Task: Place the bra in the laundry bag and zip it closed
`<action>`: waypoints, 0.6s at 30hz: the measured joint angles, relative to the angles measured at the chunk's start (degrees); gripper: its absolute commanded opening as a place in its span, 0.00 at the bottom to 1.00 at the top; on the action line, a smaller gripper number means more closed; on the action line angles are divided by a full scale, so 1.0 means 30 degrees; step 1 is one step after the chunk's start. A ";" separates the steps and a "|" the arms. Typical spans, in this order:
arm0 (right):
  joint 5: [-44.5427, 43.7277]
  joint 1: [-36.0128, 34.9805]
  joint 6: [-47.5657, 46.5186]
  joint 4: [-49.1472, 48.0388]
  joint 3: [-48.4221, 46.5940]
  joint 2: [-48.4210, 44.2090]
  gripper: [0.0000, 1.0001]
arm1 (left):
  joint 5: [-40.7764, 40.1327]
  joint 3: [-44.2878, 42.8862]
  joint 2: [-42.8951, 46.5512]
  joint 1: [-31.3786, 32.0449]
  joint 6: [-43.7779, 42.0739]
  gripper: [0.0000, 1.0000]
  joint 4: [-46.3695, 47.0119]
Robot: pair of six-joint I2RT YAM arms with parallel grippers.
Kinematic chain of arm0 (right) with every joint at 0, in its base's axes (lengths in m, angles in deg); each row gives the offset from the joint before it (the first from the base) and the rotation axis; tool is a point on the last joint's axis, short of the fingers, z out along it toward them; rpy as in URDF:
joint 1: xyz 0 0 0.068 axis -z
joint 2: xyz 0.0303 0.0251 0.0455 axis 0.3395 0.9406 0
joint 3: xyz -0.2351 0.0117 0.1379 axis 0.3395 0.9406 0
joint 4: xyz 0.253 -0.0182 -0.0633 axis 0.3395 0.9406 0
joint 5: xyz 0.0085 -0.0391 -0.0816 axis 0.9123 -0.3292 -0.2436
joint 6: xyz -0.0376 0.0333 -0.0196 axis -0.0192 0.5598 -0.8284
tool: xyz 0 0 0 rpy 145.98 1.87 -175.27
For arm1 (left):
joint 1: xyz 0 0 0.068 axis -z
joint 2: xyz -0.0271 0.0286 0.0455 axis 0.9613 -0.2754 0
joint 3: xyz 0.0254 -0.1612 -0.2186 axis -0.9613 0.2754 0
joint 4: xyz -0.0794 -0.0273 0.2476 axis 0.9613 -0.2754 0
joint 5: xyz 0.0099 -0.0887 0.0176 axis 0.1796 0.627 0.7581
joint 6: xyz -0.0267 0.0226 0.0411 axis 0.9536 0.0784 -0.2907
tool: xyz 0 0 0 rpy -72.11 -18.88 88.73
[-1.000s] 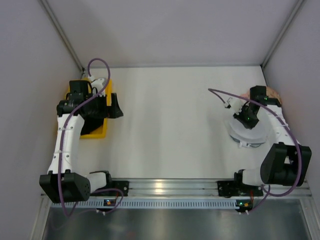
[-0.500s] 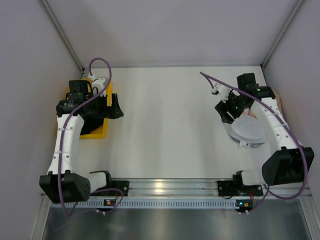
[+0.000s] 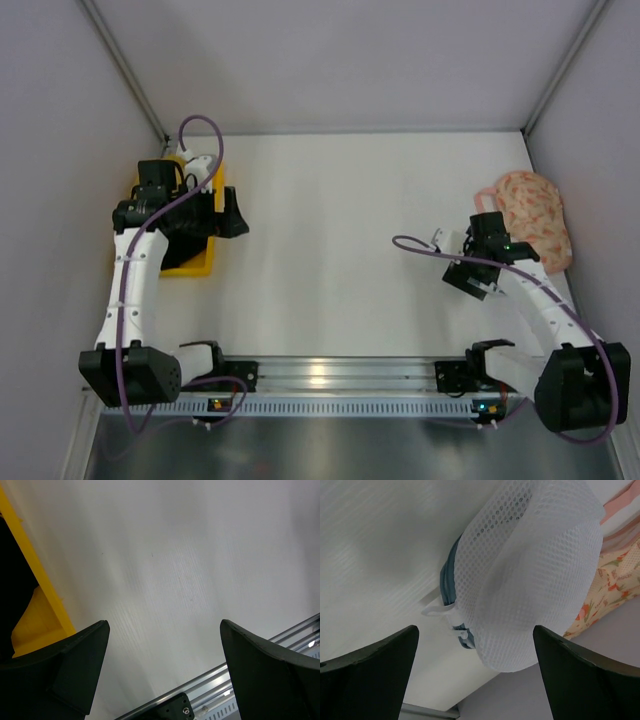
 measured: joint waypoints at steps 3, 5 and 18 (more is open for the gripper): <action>-0.0685 0.0102 -0.0474 -0.2098 0.0940 0.0546 0.90 | 0.0015 -0.0036 -0.0095 0.0000 0.0000 0.98 0.0000; -0.1042 0.0197 -0.0780 -0.3468 0.1173 0.1129 0.78 | 0.0000 -0.0036 -0.0131 0.0000 -0.0007 0.98 -0.0007; 0.0670 0.0408 0.1443 -0.3672 -0.3293 0.3053 0.00 | -0.0372 -0.0036 -0.0138 0.0000 -0.0029 0.98 -0.0007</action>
